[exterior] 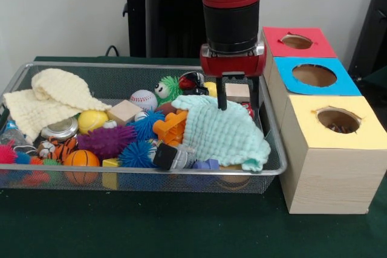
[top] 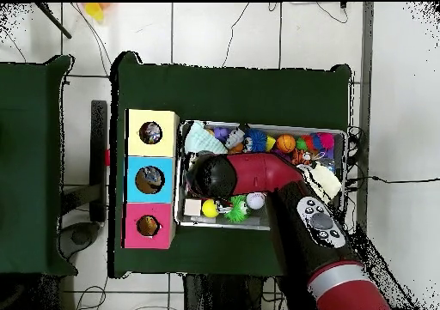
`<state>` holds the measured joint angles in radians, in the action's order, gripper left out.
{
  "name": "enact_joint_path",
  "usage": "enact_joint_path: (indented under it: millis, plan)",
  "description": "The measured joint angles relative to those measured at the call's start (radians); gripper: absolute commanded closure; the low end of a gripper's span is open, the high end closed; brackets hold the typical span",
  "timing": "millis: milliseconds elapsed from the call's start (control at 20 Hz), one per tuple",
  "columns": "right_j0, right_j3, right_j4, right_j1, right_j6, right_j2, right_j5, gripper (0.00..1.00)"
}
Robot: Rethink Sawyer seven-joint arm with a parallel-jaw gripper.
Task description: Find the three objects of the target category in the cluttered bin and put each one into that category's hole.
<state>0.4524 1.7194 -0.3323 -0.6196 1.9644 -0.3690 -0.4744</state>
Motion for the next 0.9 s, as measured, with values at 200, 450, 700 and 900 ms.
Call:
enact_joint_path:
  millis: [200, 450, 700, 900]
  plan:
    - [-0.002, 0.000, 0.000, 0.007, 0.000, 0.000, 0.030, 0.00]
    - [-0.019, -0.001, -0.014, 0.021, 0.000, 0.004, 0.058, 0.00]
    - [-0.045, -0.002, -0.035, 0.049, 0.000, 0.010, 0.081, 0.00]
    - [-0.044, -0.002, -0.036, 0.058, 0.000, 0.010, 0.084, 0.00]
